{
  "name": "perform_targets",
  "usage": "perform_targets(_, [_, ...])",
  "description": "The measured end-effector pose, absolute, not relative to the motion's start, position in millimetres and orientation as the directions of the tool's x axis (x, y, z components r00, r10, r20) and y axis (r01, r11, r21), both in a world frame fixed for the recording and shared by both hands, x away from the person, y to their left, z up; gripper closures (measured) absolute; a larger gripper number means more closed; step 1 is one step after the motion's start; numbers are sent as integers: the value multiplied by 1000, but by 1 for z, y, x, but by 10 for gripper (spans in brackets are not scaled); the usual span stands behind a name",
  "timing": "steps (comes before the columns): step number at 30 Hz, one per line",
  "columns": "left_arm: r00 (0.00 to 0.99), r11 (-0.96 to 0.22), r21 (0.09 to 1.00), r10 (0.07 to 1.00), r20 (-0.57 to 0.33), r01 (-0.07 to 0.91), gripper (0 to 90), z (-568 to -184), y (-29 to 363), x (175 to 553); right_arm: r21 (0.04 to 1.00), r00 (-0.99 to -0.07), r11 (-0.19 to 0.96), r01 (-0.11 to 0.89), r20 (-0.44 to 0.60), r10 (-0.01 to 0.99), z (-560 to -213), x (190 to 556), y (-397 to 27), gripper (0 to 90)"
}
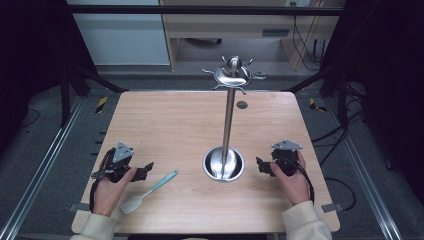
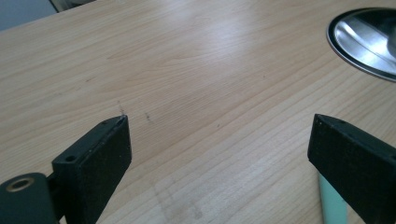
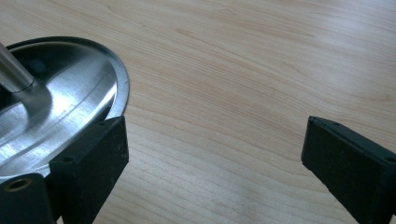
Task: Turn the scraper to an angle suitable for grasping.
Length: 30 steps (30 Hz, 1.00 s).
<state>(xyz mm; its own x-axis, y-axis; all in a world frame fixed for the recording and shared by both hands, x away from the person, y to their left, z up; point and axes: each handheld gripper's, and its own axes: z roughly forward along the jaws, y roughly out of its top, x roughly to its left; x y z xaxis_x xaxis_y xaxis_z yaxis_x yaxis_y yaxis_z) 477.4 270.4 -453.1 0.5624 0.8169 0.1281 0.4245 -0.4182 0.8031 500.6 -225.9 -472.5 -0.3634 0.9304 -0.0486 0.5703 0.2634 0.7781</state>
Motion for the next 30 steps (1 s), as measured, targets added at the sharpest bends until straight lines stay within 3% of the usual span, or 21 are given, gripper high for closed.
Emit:
perform_targets(6, [609,-456,790,782,135,410,61,-450,250,472,786,-357,244,568,-32,934,-472,502,-230,78])
perform_targets(13, [652,-512,749,745,144,420,150,-445,230,466,790,-356,236,566,-24,934,-472,501,-232,78])
perform_targets(18, [658,-554,711,733,169,434,330,-443,221,461,788,-355,242,566,-33,934,-471,501,-229,80])
perform_targets(20, [673,-571,695,720,169,437,478,-443,221,462,788,-359,248,563,-37,933,-471,501,-229,80])
perform_targets(26, [686,-593,666,709,164,453,752,-445,218,465,783,-353,254,567,-48,935,-472,503,-230,81])
perform_targets(30, [690,-601,639,709,148,481,861,-451,214,470,782,-355,253,570,-44,934,-473,503,-230,81])
